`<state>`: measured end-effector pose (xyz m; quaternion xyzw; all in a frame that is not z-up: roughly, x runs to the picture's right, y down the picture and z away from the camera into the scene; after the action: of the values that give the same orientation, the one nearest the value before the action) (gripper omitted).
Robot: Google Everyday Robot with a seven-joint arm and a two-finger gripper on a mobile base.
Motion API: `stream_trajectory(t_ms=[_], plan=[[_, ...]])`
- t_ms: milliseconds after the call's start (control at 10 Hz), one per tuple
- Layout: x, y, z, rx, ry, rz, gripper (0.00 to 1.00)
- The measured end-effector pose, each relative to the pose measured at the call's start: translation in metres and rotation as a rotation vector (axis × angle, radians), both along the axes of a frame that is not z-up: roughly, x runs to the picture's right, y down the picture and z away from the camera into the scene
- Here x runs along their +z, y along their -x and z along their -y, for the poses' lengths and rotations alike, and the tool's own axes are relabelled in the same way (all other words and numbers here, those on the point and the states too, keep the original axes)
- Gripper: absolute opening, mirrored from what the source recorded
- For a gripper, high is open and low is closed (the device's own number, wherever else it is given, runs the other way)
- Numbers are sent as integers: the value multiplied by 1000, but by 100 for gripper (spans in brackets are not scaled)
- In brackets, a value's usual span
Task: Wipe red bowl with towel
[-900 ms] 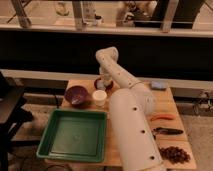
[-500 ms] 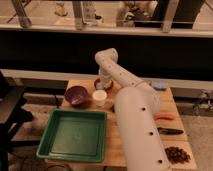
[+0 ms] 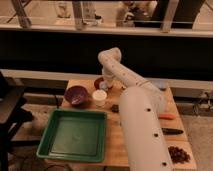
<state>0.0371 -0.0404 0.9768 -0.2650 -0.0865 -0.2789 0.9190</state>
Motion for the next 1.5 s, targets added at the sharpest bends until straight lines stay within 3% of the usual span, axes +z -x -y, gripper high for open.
stream_trajectory(t_ms=[600, 1200, 1500], plan=[[14, -8, 15, -11, -25, -39, 0], [30, 26, 16, -48, -10, 4, 0], [20, 32, 10, -53, 5, 20, 0]])
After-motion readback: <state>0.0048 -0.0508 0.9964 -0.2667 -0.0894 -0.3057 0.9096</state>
